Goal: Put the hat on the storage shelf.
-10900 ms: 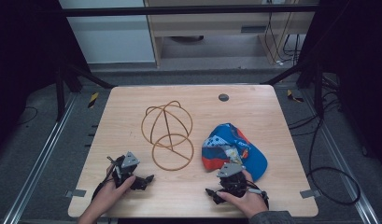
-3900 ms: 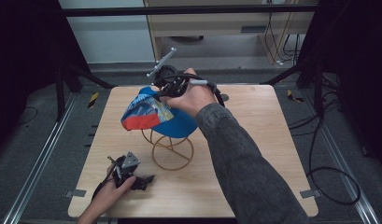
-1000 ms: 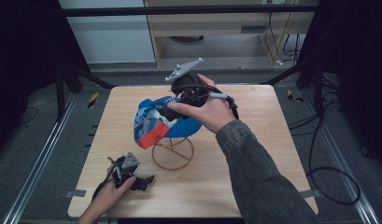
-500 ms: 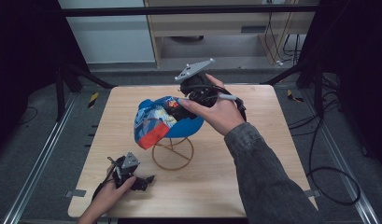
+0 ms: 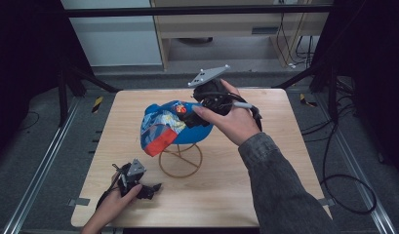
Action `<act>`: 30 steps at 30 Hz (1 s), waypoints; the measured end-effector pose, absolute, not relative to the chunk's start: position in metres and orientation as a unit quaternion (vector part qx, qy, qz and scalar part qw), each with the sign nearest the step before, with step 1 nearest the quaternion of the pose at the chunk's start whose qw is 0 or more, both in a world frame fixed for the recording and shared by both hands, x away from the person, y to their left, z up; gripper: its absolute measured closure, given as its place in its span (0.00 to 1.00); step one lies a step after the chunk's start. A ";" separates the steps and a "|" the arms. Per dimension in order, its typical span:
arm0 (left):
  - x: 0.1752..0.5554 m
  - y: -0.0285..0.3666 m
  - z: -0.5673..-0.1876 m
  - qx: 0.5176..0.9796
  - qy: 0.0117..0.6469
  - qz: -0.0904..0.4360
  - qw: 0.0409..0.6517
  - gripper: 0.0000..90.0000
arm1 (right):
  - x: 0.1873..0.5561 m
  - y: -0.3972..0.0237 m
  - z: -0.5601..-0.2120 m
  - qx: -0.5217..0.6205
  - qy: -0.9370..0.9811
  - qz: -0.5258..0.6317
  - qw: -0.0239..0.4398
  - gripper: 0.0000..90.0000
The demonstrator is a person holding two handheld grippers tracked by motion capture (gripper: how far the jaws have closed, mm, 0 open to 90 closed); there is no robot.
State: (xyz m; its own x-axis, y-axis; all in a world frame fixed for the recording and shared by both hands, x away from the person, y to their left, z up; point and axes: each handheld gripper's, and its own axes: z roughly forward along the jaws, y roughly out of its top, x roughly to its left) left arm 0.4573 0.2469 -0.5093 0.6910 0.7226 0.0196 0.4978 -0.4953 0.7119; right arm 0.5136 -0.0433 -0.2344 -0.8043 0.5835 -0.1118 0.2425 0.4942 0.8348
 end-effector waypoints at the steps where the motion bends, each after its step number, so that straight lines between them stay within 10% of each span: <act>1: 0.457 0.247 -0.509 0.850 0.359 0.160 0.351 0.00 | 0.513 -0.045 -0.235 0.246 0.842 0.439 0.196 0.08; 30: 0.457 0.247 -0.509 0.850 0.358 0.161 0.351 0.00 | 0.485 -0.131 -0.244 0.295 0.819 0.438 0.224 0.08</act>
